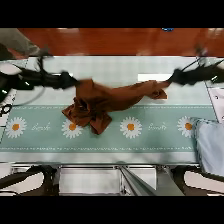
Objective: Fold the shirts.
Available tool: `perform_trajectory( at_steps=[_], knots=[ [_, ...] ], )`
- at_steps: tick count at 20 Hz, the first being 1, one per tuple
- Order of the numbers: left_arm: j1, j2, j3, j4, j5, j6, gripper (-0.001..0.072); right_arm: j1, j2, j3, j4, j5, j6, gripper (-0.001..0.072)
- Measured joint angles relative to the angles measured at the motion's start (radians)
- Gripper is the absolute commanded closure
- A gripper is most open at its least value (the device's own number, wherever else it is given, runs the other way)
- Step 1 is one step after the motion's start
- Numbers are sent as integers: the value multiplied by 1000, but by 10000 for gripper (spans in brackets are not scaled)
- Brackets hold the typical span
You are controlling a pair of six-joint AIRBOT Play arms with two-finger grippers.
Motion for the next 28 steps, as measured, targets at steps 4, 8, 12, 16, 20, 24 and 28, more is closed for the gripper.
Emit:
perform_trajectory(
  at_steps=[4,8,12,16,20,24,28],
  knots=[
    [72,90,245,-37,-42,-51,683,-20,156,292,-6,36,51,684],
    [130,206,490,-51,-56,-94,683,-26,308,540,-31,56,94,684],
    [182,328,683,-54,-61,-115,683,-28,467,654,-88,66,121,684],
    [231,438,821,-50,-79,-124,683,-28,600,686,-161,87,136,684],
    [257,544,903,21,-93,-142,683,-28,690,694,-229,153,149,684],
    [264,613,923,121,-140,-195,683,-28,729,696,-276,256,158,684],
    [266,632,819,165,-201,-233,683,-28,739,655,-299,323,163,684]
  ],
)
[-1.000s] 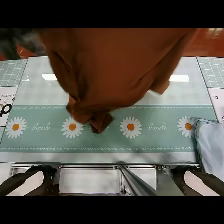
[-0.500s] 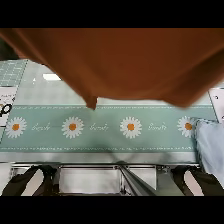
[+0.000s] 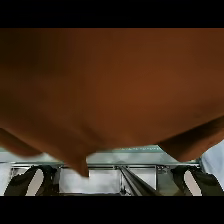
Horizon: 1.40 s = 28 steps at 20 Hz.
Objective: Fold the shirts.
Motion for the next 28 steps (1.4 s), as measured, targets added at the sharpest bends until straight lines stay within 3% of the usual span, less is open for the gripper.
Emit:
perform_trajectory(
  at_steps=[5,10,15,20,21,22,23,28],
  knots=[
    [-18,-61,-298,-27,16,30,682,0,-10,-242,8,-19,-1,684],
    [-134,-327,-449,-89,163,134,683,2,-198,-502,93,-158,-68,684],
    [-201,-767,-295,-108,350,169,682,3,-585,-494,214,-313,-128,684],
    [-216,-1106,-114,-111,402,126,680,3,-980,-329,395,-375,-152,683],
    [-217,-1150,-98,-111,406,119,562,3,-1043,-305,441,-383,-155,577],
    [-219,-1183,-86,-111,398,118,242,3,-1093,-289,481,-391,-156,284],
    [-219,-1210,-78,-111,391,114,198,2,-1133,-277,519,-401,-156,292],
    [-142,-1245,-51,-2,143,28,200,-73,-1187,-250,629,-305,-137,293]
  ],
)
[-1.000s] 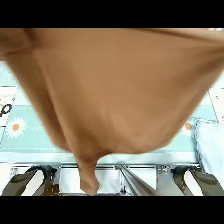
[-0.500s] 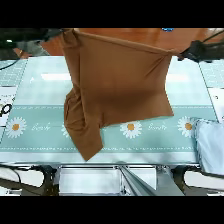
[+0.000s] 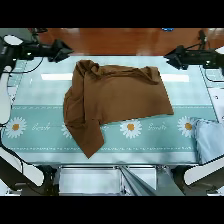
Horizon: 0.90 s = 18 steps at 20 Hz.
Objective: Fold the shirts.
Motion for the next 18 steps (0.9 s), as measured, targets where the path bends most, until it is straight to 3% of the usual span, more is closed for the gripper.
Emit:
perform_trajectory(
  at_steps=[3,5,8,12,15,18],
  knots=[
    [89,60,-33,50,-245,-18,200,-110,86,-9,17,158,-27,293],
    [141,163,-141,71,-305,-27,200,-183,187,-67,3,208,-50,293],
    [207,390,-446,101,-248,-14,200,-267,384,-296,-55,200,-80,294],
    [293,676,-945,122,-108,7,200,-352,621,-721,-114,75,-122,294],
    [348,772,-1213,129,-58,19,200,-385,712,-927,-117,26,-153,294],
    [365,793,-1340,128,-18,30,200,-397,747,-1012,-87,11,-177,294]
  ],
)
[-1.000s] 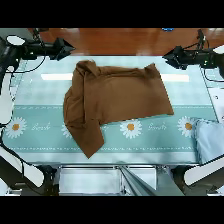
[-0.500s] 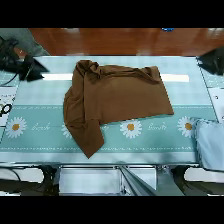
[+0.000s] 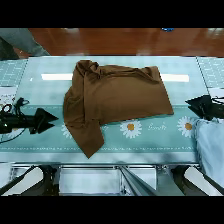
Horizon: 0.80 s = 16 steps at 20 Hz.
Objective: Fold the shirts.
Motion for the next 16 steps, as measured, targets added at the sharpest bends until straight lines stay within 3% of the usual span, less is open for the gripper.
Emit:
perform_trajectory(
  at_steps=[9,10,11,12,16],
  knots=[
    [-174,-111,-67,-152,153,24,204,-7,19,-50,25,-21,-25,295],
    [-203,-127,-62,-167,166,24,278,-7,20,-51,26,-23,-25,294],
    [-233,-145,-54,-173,189,26,628,-7,20,-51,26,-23,-26,295],
    [-255,-159,-45,-167,217,29,683,-7,20,-51,26,-25,-28,295],
    [-295,-185,1,-160,241,63,683,-7,19,-52,-11,-27,-27,294]
  ],
)
